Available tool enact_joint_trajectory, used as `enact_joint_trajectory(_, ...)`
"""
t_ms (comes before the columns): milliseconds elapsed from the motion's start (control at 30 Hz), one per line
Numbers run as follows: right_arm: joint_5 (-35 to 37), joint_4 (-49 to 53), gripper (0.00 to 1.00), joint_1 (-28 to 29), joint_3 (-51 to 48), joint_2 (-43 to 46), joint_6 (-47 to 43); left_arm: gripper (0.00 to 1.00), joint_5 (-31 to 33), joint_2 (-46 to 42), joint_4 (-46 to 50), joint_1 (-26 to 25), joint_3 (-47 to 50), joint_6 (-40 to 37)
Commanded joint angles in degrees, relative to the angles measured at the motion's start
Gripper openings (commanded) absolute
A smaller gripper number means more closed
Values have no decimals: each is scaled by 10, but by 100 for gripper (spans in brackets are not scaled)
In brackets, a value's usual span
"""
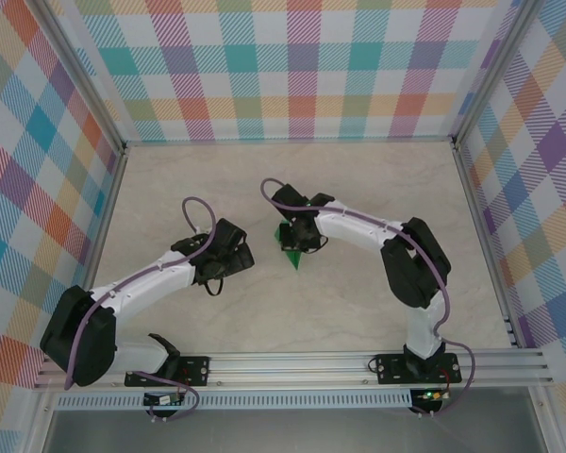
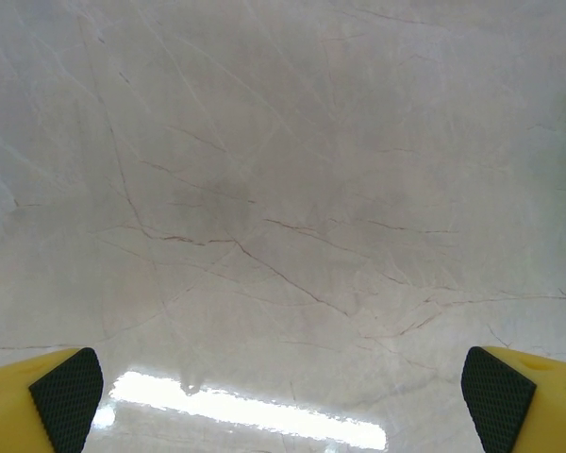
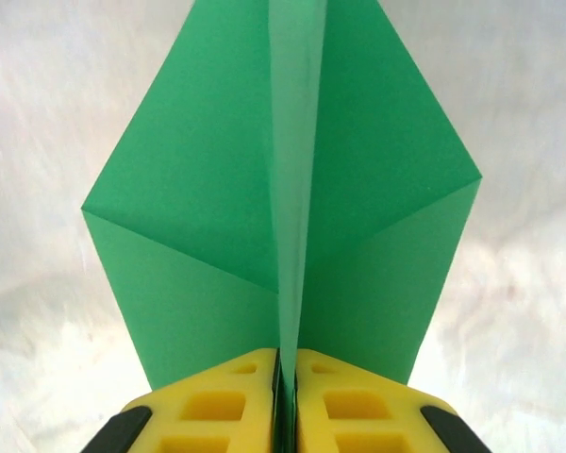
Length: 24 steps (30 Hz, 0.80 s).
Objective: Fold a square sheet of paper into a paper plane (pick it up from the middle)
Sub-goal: Move a paper plane to the center of the table.
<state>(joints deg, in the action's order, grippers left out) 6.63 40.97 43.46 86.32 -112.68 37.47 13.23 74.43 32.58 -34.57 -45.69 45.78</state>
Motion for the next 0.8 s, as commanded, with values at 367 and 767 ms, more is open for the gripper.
enact_joint_trajectory(367, -30, 52, 17, -68, 148, -143, -90, 100, 27, -58, 47, 10, 10, -7)
enact_joint_trajectory(767, -30, 58, 23, -68, 137, -171, -68, 100, 25, -54, 45, 10, 13, -8)
